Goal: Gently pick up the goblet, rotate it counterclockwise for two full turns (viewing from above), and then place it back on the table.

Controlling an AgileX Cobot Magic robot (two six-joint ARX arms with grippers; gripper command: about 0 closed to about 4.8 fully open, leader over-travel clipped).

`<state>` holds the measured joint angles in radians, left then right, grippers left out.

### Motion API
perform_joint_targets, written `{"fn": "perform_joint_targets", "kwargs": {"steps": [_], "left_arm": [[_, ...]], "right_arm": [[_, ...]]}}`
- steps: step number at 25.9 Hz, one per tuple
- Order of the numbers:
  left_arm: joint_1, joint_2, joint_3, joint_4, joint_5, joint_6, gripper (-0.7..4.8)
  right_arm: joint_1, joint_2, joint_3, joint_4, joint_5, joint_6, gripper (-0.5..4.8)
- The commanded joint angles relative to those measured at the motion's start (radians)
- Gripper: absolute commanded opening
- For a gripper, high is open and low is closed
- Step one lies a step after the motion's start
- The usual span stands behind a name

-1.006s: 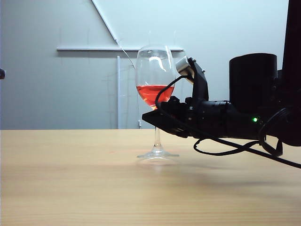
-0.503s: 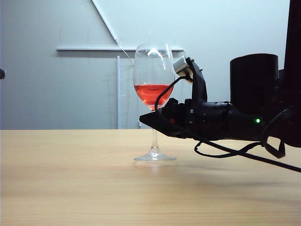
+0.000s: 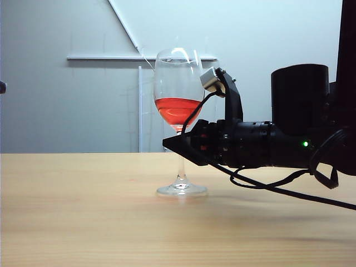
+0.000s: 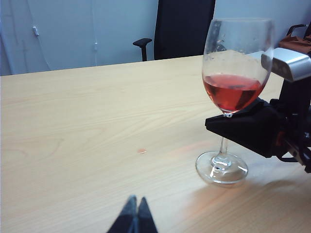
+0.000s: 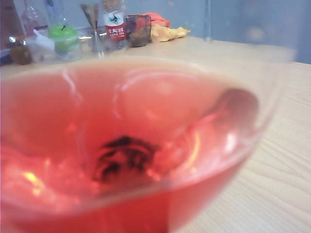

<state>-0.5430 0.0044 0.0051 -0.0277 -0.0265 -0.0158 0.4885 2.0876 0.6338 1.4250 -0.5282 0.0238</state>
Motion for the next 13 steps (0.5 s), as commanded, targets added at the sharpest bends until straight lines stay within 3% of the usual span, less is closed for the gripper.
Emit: {"fn": "perform_joint_targets", "kwargs": {"steps": [1,13], "left_arm": [[0.0,0.002,0.004,0.006,0.005,0.001,-0.05],[0.0,0.002,0.004,0.006,0.005,0.001,-0.05]], "right_arm": [[-0.001,0.018,-0.013,-0.113,0.005,0.002,-0.06],[-0.002,0.017,-0.013,-0.224,-0.032,-0.018,-0.05]]}}
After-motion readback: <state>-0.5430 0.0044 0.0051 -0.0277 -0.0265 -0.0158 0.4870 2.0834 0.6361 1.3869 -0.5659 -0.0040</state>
